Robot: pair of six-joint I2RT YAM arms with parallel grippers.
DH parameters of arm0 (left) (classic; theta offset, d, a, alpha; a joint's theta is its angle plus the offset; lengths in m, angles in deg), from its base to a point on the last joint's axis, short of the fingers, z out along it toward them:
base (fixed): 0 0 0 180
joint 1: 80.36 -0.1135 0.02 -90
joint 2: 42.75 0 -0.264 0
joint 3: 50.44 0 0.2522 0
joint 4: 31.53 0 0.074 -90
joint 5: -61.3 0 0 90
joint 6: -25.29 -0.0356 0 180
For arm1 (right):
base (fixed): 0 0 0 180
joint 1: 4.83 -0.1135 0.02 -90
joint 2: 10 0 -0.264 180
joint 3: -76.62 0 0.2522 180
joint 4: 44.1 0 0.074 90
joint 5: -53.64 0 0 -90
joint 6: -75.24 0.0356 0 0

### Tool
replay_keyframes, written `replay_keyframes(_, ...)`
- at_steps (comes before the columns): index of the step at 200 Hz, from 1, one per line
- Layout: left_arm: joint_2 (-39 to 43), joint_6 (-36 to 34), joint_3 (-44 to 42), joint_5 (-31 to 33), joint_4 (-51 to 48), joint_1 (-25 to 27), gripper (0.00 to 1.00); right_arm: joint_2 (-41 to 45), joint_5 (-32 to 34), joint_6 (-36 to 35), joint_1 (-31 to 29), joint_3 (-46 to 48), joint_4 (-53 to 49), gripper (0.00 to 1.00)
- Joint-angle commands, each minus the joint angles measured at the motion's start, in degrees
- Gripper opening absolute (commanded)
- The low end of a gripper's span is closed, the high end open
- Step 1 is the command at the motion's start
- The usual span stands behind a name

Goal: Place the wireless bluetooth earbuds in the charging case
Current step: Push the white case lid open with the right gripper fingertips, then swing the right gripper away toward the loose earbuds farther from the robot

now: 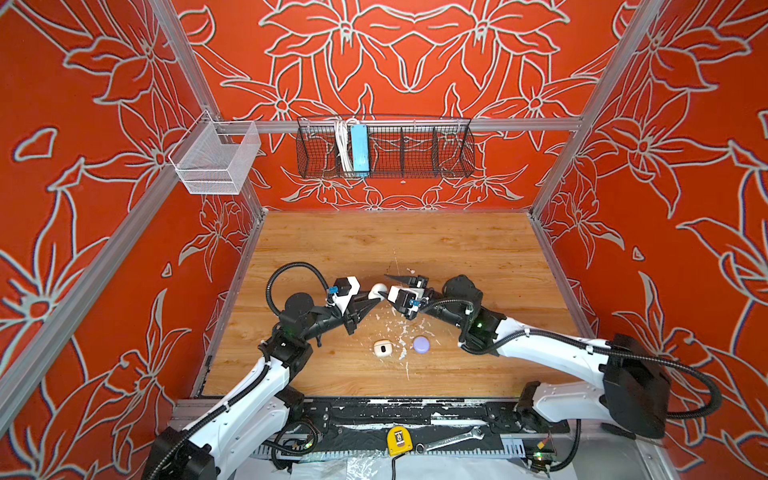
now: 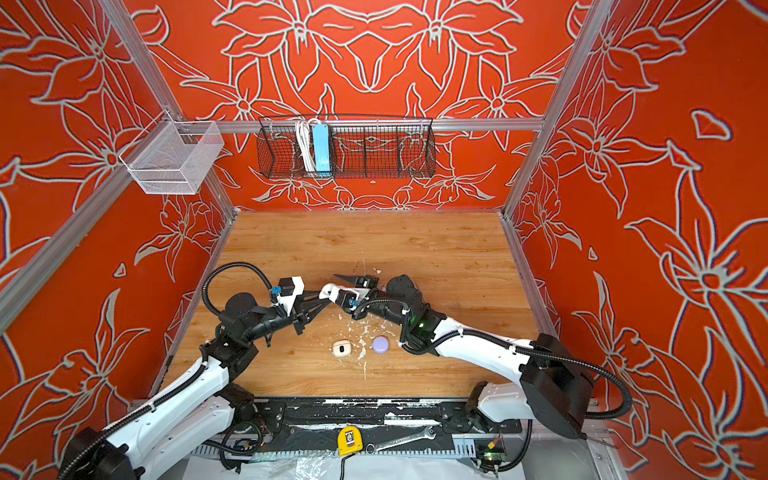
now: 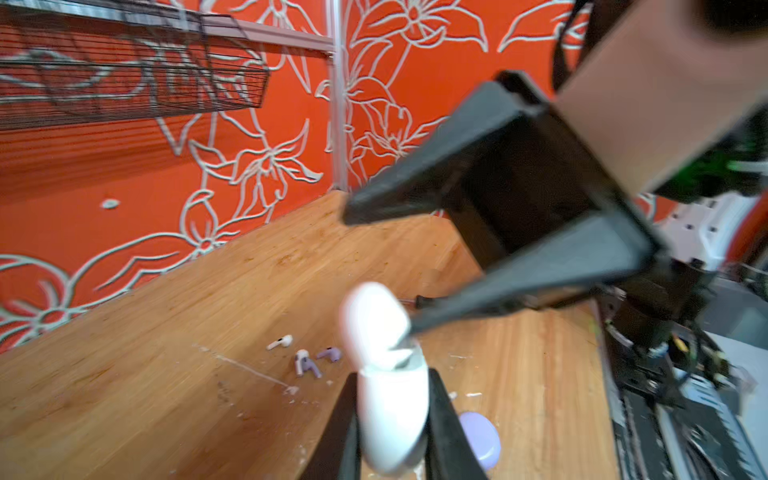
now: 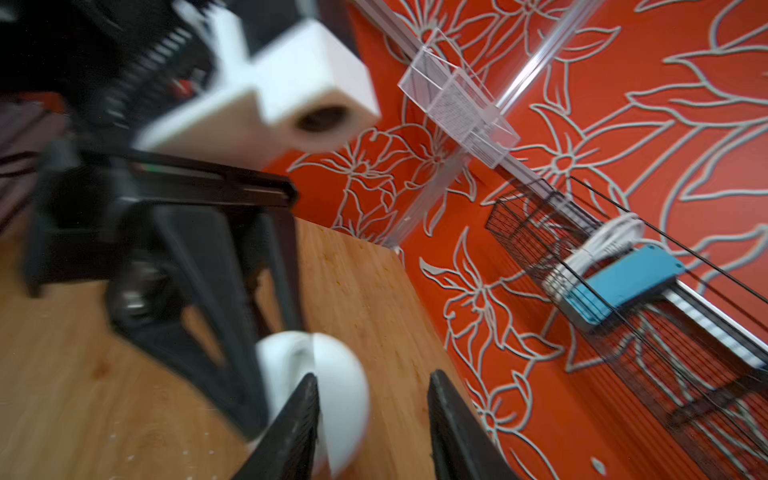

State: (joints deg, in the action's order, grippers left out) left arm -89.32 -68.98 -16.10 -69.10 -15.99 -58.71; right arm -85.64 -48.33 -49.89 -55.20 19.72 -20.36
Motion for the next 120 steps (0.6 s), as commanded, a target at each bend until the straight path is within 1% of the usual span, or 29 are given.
replay_keyframes(1,1.49,-1.7,0.6,-8.12,2.98,1.38,0.0,-1.66,7.89,0.58,2.2,-2.58,2.15,0.44)
replay_keyframes(50,1.3,-1.44,0.64,-8.14,3.29,1.47,0.0,-1.49,7.05,1.75,2.46,-2.73,2.25,0.43)
replay_keyframes(74,1.05,0.45,-0.84,-5.2,6.24,1.46,0.0,0.52,5.58,4.08,2.55,-1.98,2.32,0.43)
replay_keyframes(89,0.54,1.6,-0.79,-3.85,6.48,1.45,0.0,1.57,5.56,6.85,2.85,-1.69,3.44,0.43)
replay_keyframes(99,-0.19,3.23,-0.1,-3.0,6.57,1.47,0.0,1.7,6.83,9.83,3.26,-2.76,2.9,0.44)
replay_keyframes(120,-3.09,9.84,1.59,3.39,6.7,1.47,0.0,1.11,9.81,17.34,5.51,-7.5,-2.09,0.43)
